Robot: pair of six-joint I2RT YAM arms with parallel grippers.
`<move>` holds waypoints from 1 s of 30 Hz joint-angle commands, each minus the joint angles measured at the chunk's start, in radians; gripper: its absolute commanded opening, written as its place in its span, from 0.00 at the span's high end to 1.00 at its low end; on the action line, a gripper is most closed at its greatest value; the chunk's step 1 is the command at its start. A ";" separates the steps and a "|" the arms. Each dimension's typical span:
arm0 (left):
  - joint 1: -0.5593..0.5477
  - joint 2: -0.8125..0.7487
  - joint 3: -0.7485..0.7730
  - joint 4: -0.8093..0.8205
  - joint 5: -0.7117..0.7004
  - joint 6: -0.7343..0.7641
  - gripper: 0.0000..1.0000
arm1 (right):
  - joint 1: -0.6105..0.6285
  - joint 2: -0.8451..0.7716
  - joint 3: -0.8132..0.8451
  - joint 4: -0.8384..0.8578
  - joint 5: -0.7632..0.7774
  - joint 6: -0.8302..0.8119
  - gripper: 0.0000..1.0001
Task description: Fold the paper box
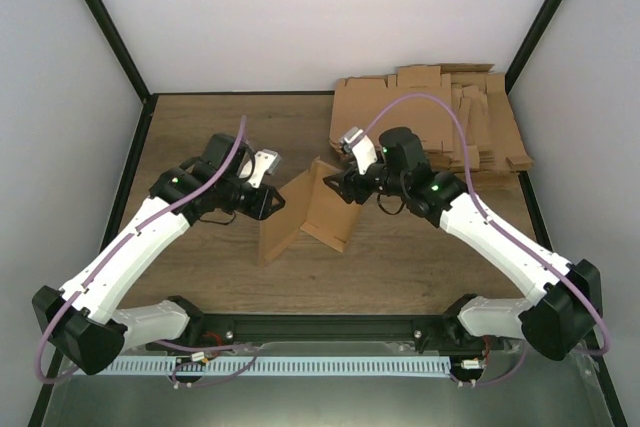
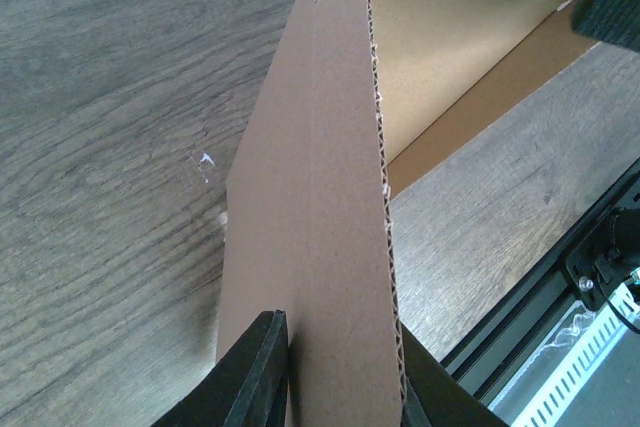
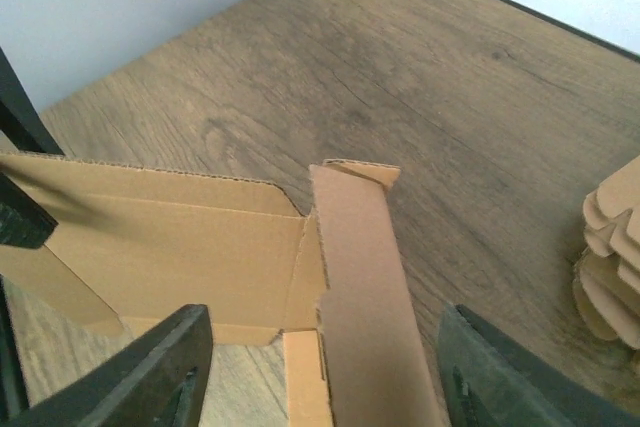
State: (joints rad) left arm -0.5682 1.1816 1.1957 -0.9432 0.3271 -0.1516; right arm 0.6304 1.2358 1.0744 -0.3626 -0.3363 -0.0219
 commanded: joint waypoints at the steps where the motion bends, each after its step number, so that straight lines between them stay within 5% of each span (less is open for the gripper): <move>1: 0.001 -0.014 -0.003 0.011 0.025 0.015 0.76 | 0.053 0.017 0.062 -0.044 0.133 -0.039 0.40; 6: 0.001 -0.011 -0.003 0.010 0.024 0.016 0.76 | 0.060 0.017 0.066 -0.036 0.257 -0.021 0.61; 15: 0.001 -0.015 0.003 0.015 0.033 0.013 0.73 | 0.060 -0.036 0.051 0.016 0.255 -0.003 0.96; 23: 0.009 -0.050 0.107 0.085 0.039 -0.094 0.28 | 0.060 -0.036 0.043 0.057 0.196 -0.006 0.99; 30: 0.206 0.042 0.237 0.096 0.118 -0.092 0.13 | 0.061 -0.032 0.041 0.072 0.157 -0.021 0.99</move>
State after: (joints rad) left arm -0.4629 1.1706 1.3796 -0.8841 0.3897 -0.2359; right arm 0.6880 1.2179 1.0893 -0.3286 -0.1452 -0.0334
